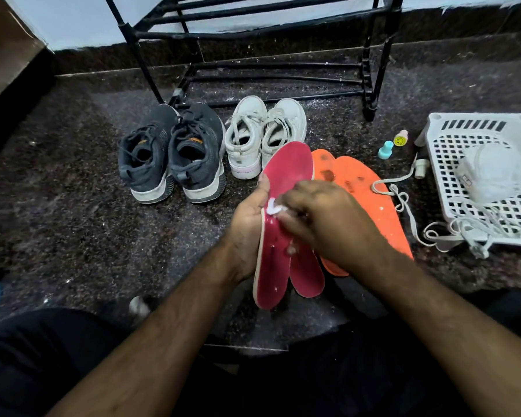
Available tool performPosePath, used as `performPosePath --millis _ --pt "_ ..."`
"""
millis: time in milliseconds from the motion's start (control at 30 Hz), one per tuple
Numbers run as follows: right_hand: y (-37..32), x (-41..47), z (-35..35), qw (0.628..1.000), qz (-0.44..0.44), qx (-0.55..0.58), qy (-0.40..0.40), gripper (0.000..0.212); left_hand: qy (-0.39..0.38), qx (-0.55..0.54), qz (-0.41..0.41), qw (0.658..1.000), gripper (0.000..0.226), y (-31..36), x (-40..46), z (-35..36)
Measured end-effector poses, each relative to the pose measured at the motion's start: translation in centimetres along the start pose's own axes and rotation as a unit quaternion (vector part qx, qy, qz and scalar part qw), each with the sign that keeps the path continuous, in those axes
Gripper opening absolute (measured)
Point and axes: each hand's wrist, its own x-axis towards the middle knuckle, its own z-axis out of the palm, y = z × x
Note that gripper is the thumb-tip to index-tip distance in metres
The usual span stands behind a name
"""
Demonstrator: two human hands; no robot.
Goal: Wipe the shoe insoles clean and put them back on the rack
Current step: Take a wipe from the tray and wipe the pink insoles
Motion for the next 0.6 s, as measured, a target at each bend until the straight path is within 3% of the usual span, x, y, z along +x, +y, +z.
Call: performPosePath --millis 133,233,300,467,600 --pt "1.3 0.5 -0.8 0.991 0.086 0.068 0.078 0.014 -0.022 -0.020 0.006 1.000 0.070 -0.3 0.0 0.4" --pt "-1.8 -0.6 0.0 0.991 0.038 0.128 0.024 0.007 -0.044 -0.106 -0.014 0.993 0.079 0.1 -0.1 0.3" --pt "-2.2 -1.0 0.4 0.987 0.041 0.158 -0.002 0.007 -0.041 -0.107 -0.026 0.993 0.084 0.3 -0.1 0.0" --pt "-0.1 -0.2 0.3 0.981 0.090 0.135 0.103 0.011 -0.021 -0.119 0.010 0.993 0.069 -0.3 0.0 1.0" --pt "-2.1 -0.8 0.9 0.982 0.044 0.183 0.020 0.015 -0.011 -0.125 -0.019 0.992 0.080 0.4 0.0 0.2"
